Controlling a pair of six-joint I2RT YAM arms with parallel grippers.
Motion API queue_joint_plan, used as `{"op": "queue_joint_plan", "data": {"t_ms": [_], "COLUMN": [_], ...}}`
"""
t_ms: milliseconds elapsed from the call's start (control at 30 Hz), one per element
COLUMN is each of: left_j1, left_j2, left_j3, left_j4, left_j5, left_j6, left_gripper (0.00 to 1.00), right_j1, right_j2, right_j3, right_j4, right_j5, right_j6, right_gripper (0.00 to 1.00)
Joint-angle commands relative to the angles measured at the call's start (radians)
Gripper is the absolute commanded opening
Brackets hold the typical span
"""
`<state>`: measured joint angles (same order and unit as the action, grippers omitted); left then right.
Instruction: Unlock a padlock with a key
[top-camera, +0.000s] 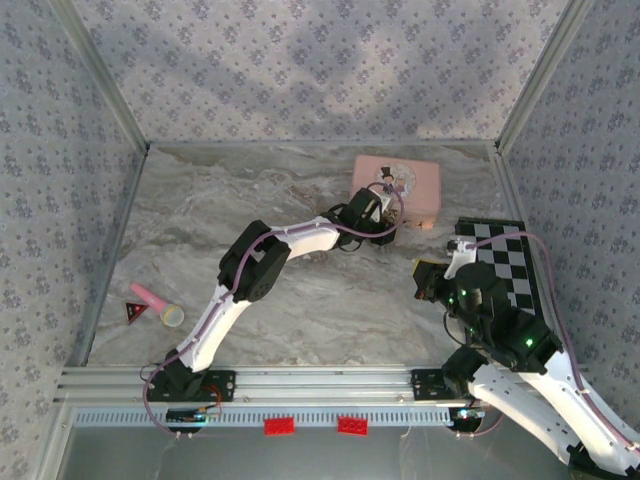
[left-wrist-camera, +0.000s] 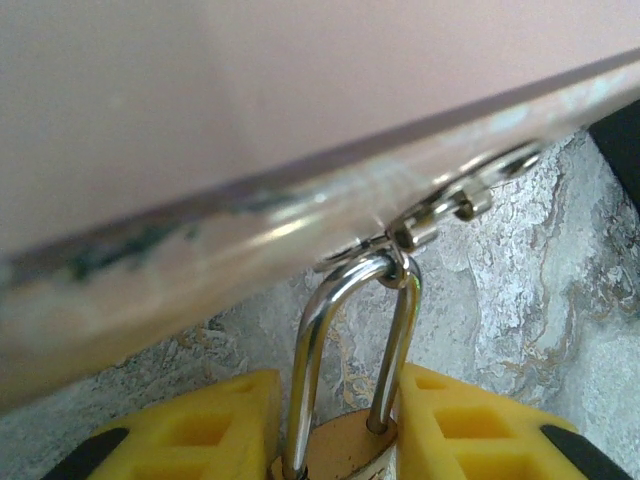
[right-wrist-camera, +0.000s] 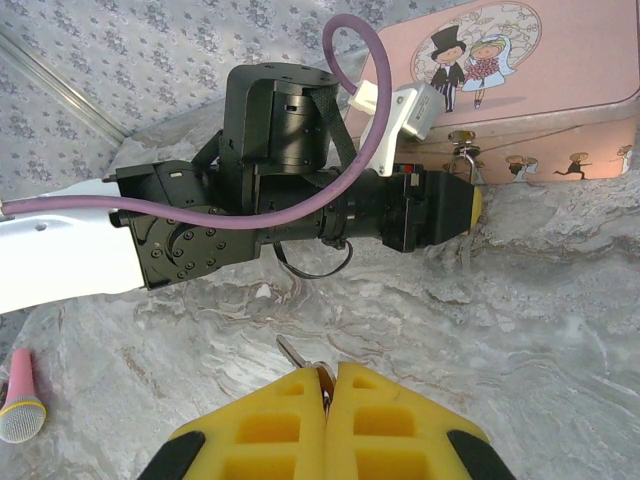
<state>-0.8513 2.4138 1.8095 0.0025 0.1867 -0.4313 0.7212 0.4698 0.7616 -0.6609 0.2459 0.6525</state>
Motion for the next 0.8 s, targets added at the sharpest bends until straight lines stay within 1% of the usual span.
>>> {"op": "queue_joint_plan", "data": {"t_ms": [0, 67, 133, 267, 400, 600, 733, 767], "left_j1": [-0.006, -0.006, -0.006, -0.007, -0.007, -0.006, -0.007, -0.007], "left_j2": [-0.043, -0.046, -0.048, -0.067, -0.093, -0.091, -0.081, -0.082], "left_j3": [-0.012, -0.016, -0.023, -0.058, -0.097, -0.087, -0.079, -0.078], "left_j4": [-0.021, -0.018, -0.014, 0.019, 0.050, 0.055, 0.047, 0.048], "left_j5": [-0.001, 0.010, 0.018, 0.043, 0.043, 0.053, 0.053, 0.055], "left_j6": [-0.009, -0.007, -0.006, -0.007, -0.012, -0.015, -0.021, -0.023], "left_gripper": [0.32, 0.38, 0.40, 0.38, 0.35, 0.31, 0.31, 0.33], "right_j1": [0.001, 0.001, 0.000, 0.000, 0.000, 0.001, 0.001, 0.001], "right_j2": [0.012, 0.016, 0.018, 0.026, 0.029, 0.030, 0.031, 0.030], "right_j3": [0.000, 0.002, 0.005, 0.007, 0.004, 0.001, 0.001, 0.001], "right_j4": [0.021, 0.020, 0.020, 0.020, 0.023, 0.021, 0.020, 0.020], "right_j5": [-0.007, -0.007, -0.007, -0.003, -0.005, -0.007, -0.007, -0.007], "right_j6": [-0.014, -0.015, -0.015, -0.016, -0.015, -0.012, -0.010, -0.009], "right_gripper": [0.00, 0.00, 0.00, 0.00, 0.00, 0.00, 0.00, 0.00]}}
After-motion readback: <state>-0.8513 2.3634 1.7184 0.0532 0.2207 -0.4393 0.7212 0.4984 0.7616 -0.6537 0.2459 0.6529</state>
